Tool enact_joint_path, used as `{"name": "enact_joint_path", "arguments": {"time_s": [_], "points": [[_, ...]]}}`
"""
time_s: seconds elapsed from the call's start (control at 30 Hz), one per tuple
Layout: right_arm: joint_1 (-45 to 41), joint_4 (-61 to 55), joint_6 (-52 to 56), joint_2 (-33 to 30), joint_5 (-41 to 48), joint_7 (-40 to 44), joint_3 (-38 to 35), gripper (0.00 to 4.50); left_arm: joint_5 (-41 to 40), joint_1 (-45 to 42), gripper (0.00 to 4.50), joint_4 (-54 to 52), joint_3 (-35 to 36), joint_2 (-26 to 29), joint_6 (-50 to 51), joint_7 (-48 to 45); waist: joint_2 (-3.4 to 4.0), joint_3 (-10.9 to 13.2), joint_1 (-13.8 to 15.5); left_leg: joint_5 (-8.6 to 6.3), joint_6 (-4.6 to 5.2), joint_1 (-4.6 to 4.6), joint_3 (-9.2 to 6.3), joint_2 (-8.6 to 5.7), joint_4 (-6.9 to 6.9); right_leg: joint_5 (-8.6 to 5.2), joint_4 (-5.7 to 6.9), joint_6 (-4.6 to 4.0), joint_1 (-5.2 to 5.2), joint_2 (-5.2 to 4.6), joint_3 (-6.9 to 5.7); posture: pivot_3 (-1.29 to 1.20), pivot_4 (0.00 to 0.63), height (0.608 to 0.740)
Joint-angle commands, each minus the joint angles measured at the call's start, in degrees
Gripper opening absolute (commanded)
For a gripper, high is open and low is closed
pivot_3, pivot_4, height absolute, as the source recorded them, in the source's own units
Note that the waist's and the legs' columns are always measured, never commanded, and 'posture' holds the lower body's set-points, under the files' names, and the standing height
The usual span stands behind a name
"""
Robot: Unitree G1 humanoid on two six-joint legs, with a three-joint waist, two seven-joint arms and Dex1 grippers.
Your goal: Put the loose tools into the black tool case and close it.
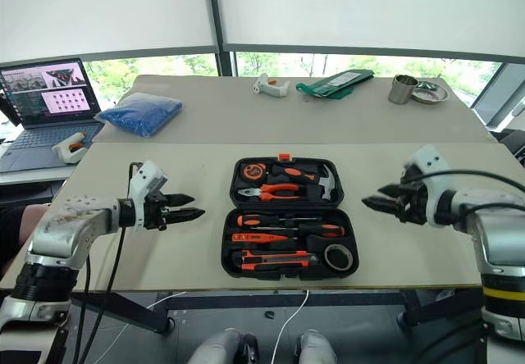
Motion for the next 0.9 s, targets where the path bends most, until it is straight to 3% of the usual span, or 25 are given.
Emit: {"name": "enact_joint_path", "arguments": {"time_s": [0.03,0.17,0.2,0.53,0.6,0.67,0.7,0.9], "points": [[-8.1,1.9,15.2,-0.8,3.8,-1.2,4.1,4.47,1.1,-8.0,4.48,4.6,-4.4,1.5,12.2,2.9,0.00,0.0,0.2,0.00,0.00,0.00,-0.02,0.00,0.00,-0.03,-0.01,-0.04,-0.06,0.01,-0.02,0.00,0.150,0.740],[-16.4,9.9,20.6,4.0,3.6,-4.4,9.5,4.47,0.1,-15.8,4.48,13.5,-4.2,-4.5,13.9,5.2,-0.04,0.0,0.1,-0.05,0.09,0.01,-0.03,-0.02,-0.01,0.04,-0.02,-0.08,0.04,0.02,-0.02,0.00,0.150,0.740],[-18.1,12.7,19.8,5.3,3.0,-5.5,10.4,4.47,0.5,-17.2,4.48,15.6,-4.4,-5.9,13.5,5.9,-0.05,0.0,0.1,-0.06,0.10,-0.02,-0.02,-0.03,0.00,0.23,0.00,-0.40,0.07,0.02,-0.01,0.00,0.150,0.740],[-24.1,30.5,8.3,10.7,-1.8,-10.9,16.2,4.47,2.2,-23.0,4.48,27.3,-5.4,-14.9,10.0,10.1,-0.07,0.0,-0.7,0.02,0.20,-0.26,0.15,-0.13,-0.01,0.14,0.24,-0.34,-0.04,0.31,-0.11,0.00,0.150,0.740],[-24.3,32.3,7.1,11.2,-2.1,-11.1,16.3,3.95,1.9,-23.5,4.50,28.8,-4.2,-16.8,9.9,11.5,-0.07,0.0,-1.0,0.00,0.17,-0.22,0.17,-0.13,-0.01,0.14,0.27,-0.33,-0.01,0.36,-0.11,0.00,0.150,0.740],[-24.2,33.4,6.3,11.5,-2.3,-11.4,16.4,3.49,2.8,-23.7,3.96,29.8,-4.8,-17.6,9.7,12.6,-0.07,0.0,-1.2,0.00,0.16,-0.22,0.17,-0.12,-0.01,0.15,0.30,-0.32,-0.01,0.35,-0.10,0.00,0.150,0.740],[-24.2,33.7,6.1,11.6,-2.4,-11.5,16.4,3.06,3.2,-23.6,3.72,30.1,-5.2,-17.7,9.5,12.9,-0.07,0.0,-1.3,0.00,0.15,-0.19,0.17,-0.12,-0.01,0.15,0.34,-0.32,-0.01,0.30,-0.08,0.00,0.150,0.740],[-23.9,35.1,6.2,12.4,-2.6,-12.8,15.1,1.05,3.5,-24.4,1.51,30.9,-4.4,-17.3,8.4,13.5,-0.07,0.0,-1.4,0.04,0.02,0.00,0.15,-0.08,0.00,0.16,0.41,-0.32,0.07,0.07,-0.02,0.00,0.150,0.740]]}}
